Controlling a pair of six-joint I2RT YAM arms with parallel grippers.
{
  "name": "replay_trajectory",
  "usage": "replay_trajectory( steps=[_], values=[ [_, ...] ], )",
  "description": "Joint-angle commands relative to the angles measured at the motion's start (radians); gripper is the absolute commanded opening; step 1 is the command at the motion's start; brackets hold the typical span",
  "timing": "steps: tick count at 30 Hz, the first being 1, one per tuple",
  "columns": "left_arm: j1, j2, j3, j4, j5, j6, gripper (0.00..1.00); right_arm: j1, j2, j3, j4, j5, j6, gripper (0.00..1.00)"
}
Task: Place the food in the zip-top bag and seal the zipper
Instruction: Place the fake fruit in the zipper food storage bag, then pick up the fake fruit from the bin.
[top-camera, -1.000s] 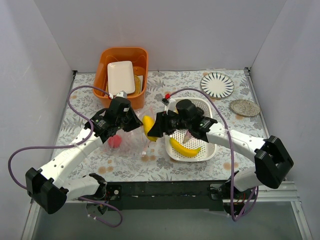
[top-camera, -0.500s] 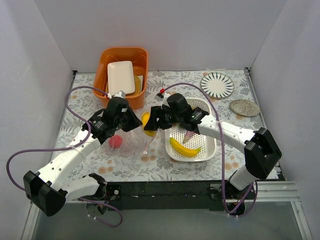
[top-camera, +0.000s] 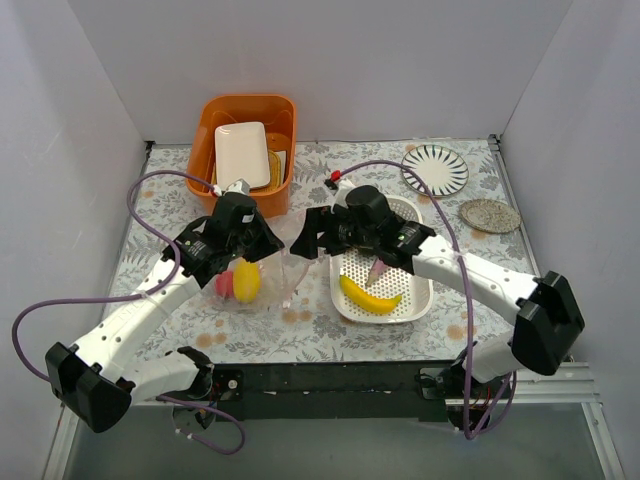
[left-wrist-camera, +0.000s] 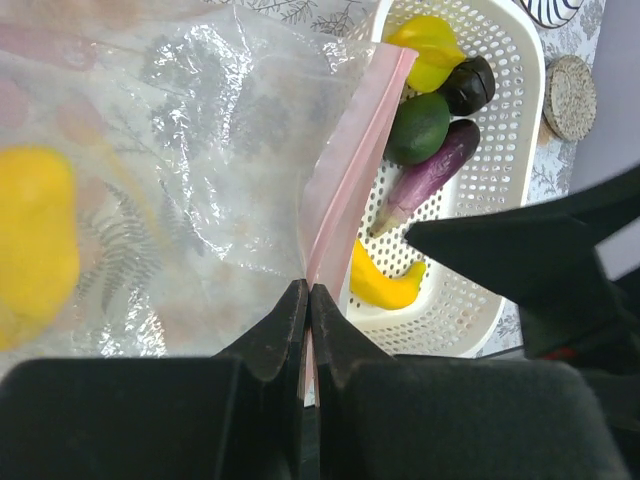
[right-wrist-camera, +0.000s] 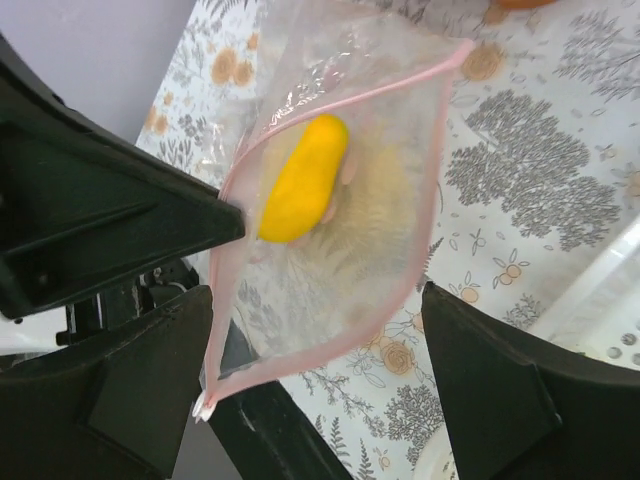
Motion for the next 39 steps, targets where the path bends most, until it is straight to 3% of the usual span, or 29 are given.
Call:
replay_trajectory(
  steps=[1,9,12,17,23,39],
  values=[
    [0.000,-0.040,0.062,-0.032,-0.052,-0.003,0.00,0.004,-0.128,-0.039,-0.029,0.175,-0.027,0.92],
    [0.000,-0.040,0.079,-0.054,-0.082,0.009,0.00,-0.028,-0.231,-0.164,-0.262,0.376,-0.124,0.97],
    [0.000,-0.041,0.061,-0.046,-0.071,0.007,0.00,-0.045,-0.221,-0.186,-0.329,0.297,-0.260,0.97],
    [0.000,-0.037,0.042,-0.037,-0.065,0.004,0.00,-0.051,-0.221,-0.236,-0.368,0.323,-0.348,0.94],
    [0.000,-0.025,0.036,-0.023,-0.042,0.001,0.00,-0.059,-0.174,-0.227,-0.401,0.163,-0.475,0.86],
    [0.000,-0.034,0.012,-0.020,-0.039,-0.006,0.00,-0.060,-0.025,-0.263,-0.394,0.123,-0.578,0.80]
  ],
)
